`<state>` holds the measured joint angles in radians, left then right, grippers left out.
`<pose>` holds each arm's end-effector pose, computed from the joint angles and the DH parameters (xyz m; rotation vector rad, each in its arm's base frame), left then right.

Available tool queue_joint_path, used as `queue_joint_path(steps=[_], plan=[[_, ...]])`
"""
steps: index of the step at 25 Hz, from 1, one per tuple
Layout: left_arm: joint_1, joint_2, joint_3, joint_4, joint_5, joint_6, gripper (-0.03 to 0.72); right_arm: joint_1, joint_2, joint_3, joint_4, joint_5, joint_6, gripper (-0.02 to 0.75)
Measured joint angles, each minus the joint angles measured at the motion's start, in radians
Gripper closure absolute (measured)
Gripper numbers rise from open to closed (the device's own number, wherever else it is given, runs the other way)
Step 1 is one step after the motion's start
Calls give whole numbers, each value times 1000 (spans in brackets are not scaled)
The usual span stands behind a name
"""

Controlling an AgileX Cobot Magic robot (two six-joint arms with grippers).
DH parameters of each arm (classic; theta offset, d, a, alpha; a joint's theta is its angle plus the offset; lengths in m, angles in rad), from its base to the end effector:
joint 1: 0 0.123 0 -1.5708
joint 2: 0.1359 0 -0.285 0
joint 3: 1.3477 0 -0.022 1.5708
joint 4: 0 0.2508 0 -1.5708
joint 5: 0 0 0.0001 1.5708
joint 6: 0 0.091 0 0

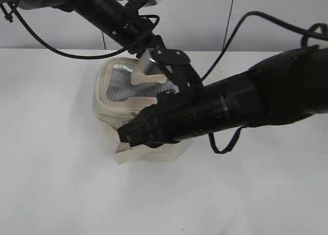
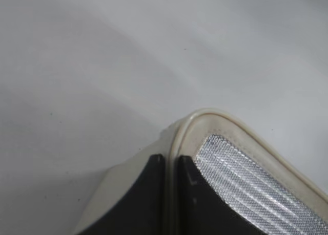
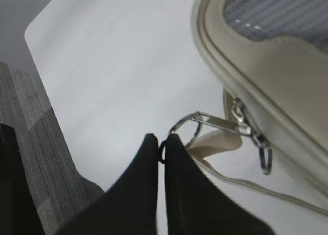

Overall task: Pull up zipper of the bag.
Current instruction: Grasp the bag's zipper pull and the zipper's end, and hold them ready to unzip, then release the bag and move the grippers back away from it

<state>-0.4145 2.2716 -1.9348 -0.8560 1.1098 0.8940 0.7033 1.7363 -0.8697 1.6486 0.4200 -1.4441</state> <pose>0.4200 -0.2521 0.2115 1.2283 2.2699 -1.0007 0.2350 0.2479 0.1782 -0.8061 2.2893 0.9285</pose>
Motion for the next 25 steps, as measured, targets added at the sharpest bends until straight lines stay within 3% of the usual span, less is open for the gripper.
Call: queue_joint_path(steps=[6,9,14,17,21,25], plan=[[0,-1,0,3,0,-28,650,38,57,-46,-25,-26,54,729],[-1,-1,0,1,-2,-49,620,26,39,-47,-156,-12,205,668],[-1,-19,0,-3,-22,-110,452,-38,-44,-47,-590,95,619,360],[-2,-60,0,44,-32,-185,447,-76,-126,-47,-853,161,876,316],[-2,-159,12,140,-31,-264,452,-85,-265,-32,-1192,244,1204,314],[-2,-329,155,190,-55,-310,452,-86,-434,4,-1356,332,1372,314]])
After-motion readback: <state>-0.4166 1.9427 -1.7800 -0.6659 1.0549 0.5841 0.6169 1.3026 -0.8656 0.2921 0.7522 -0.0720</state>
